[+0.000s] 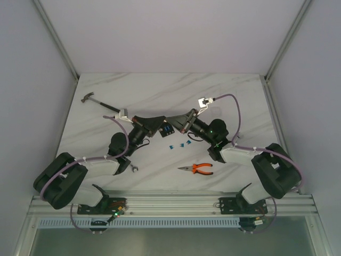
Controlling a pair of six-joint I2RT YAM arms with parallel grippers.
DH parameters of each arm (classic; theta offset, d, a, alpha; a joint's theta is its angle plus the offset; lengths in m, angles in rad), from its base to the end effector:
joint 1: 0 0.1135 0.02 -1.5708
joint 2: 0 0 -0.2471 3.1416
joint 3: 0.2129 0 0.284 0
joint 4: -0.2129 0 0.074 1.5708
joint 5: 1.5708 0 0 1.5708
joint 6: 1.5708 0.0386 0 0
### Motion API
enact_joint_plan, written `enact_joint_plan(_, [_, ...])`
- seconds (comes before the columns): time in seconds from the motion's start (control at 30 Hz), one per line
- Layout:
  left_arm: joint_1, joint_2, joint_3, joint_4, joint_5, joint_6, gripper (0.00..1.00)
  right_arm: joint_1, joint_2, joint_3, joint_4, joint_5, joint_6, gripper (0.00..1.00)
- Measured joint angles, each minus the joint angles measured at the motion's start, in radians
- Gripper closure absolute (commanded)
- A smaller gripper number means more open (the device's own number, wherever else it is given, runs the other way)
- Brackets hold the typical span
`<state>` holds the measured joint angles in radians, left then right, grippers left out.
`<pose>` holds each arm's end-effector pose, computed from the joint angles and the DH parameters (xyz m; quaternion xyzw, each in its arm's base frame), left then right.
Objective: Snap on the fuse box
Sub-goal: Pick up the fuse from the center of the board, then move the fuse box base at the center of the board.
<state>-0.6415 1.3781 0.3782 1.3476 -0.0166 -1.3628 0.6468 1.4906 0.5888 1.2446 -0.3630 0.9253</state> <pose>0.2239 -0.1665 0.1933 -0.2089 0.5348 -0.6873 0.4449 0.2496 0.2057 0.2163 -0.0674 0.5817 0.6423 0.4945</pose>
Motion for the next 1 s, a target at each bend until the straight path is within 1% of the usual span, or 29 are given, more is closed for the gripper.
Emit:
enact_joint_plan(0.17, [0.027, 0.0, 0.0, -0.095, 0.017, 0.06, 0.71, -0.014, -0.031, 0.0, -0.143, 0.0, -0.077, 1.0])
enact_joint_plan(0.27, [0.08, 0.005, 0.002, -0.171, 0.04, 0.115, 0.66, -0.028, -0.066, 0.008, -0.271, 0.002, -0.142, 1.0])
enact_joint_plan(0.37, [0.132, 0.03, 0.051, -0.298, 0.075, 0.2, 0.6, -0.039, -0.089, 0.05, -0.419, 0.014, -0.219, 1.0])
enact_joint_plan(0.4, [0.143, 0.048, 0.088, -0.349, 0.088, 0.238, 0.56, -0.04, -0.093, 0.068, -0.466, 0.021, -0.245, 1.0])
enact_joint_plan(0.5, [0.159, 0.101, 0.208, -0.5, 0.113, 0.365, 0.48, -0.044, -0.103, 0.123, -0.612, 0.055, -0.323, 1.0])
enact_joint_plan(0.6, [0.161, 0.148, 0.327, -0.644, 0.117, 0.5, 0.42, -0.045, -0.103, 0.169, -0.74, 0.095, -0.393, 1.0])
enact_joint_plan(0.73, [0.161, 0.249, 0.502, -0.811, 0.117, 0.665, 0.33, -0.048, -0.101, 0.204, -0.869, 0.141, -0.458, 1.0])
enact_joint_plan(0.87, [0.161, 0.37, 0.64, -0.941, 0.109, 0.787, 0.3, -0.052, -0.096, 0.217, -0.949, 0.172, -0.496, 1.0])
enact_joint_plan(1.0, [0.158, 0.478, 0.739, -1.064, 0.079, 0.864, 0.29, -0.058, -0.096, 0.218, -0.998, 0.195, -0.518, 1.0])
